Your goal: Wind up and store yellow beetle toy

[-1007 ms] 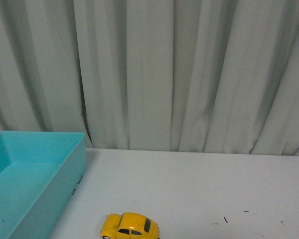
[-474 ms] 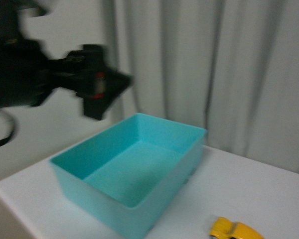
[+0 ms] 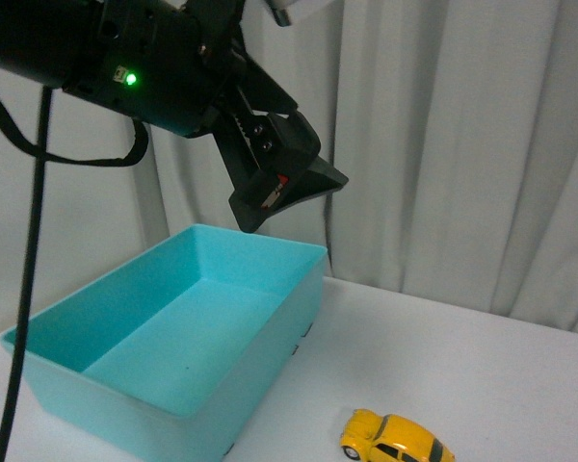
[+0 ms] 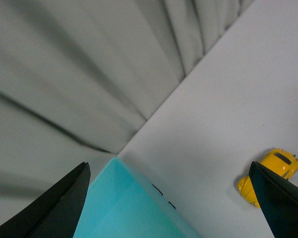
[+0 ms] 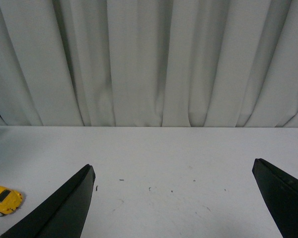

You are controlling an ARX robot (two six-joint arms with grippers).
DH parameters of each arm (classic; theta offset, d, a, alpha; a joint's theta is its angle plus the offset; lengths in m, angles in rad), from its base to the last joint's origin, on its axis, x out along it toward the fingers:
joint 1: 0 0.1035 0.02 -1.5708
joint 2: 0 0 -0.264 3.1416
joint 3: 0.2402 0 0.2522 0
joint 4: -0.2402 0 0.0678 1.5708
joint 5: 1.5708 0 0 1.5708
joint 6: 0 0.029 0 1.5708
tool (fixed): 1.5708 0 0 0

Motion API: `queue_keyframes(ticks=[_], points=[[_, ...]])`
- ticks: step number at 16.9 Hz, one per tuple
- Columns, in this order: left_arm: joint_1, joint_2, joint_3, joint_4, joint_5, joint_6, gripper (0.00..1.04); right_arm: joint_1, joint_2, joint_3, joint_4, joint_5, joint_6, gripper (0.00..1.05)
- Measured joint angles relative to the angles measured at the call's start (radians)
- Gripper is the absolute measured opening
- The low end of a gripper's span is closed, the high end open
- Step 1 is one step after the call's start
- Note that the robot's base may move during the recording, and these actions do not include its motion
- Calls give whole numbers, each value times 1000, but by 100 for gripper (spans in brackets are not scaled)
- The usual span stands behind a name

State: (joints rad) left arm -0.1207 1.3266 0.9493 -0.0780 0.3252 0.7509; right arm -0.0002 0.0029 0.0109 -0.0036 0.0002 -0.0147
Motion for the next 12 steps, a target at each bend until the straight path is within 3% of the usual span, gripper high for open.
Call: queue_keyframes(ticks=[3, 5, 7, 12], points=[[-116, 130, 177, -253, -67, 316, 98, 0, 0, 0, 0, 0, 0, 98], [-204, 266, 303, -475, -216, 613, 98, 0, 0, 0, 0, 0, 0, 98], [-270, 375, 370, -613, -354, 800, 98, 0, 0, 0, 0, 0, 0, 98], [-351, 573, 497, -681, -505, 631, 98, 0, 0, 0, 0, 0, 0, 98]])
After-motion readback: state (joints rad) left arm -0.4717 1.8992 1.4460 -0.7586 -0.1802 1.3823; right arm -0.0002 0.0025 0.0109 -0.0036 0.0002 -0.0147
